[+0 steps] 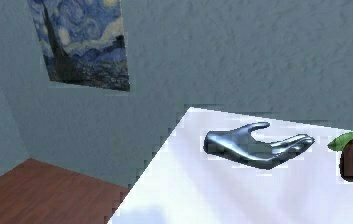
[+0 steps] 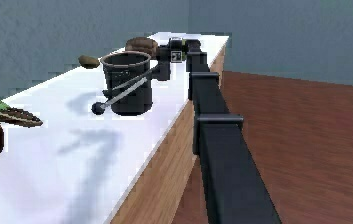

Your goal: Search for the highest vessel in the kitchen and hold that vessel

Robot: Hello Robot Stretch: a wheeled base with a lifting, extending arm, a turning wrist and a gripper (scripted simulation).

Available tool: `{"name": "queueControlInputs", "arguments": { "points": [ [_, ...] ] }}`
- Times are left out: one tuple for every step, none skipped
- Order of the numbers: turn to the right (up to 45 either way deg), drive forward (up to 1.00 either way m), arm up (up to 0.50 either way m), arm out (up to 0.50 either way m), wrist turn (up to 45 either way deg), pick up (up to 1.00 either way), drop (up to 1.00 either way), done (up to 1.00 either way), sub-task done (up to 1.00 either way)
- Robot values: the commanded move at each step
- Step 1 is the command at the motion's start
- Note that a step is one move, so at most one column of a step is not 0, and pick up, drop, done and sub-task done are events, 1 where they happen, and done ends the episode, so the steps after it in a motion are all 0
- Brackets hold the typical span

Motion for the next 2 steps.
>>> {"name": "queueControlInputs", "arguments": {
  "points": [
    [0.0, 0.00, 0.00, 0.00, 21.0, 0.00, 0.00, 0.00, 0.00],
    [0.0, 0.00, 0.00, 0.00, -45.0, 0.00, 0.00, 0.00, 0.00]
  ]
}}
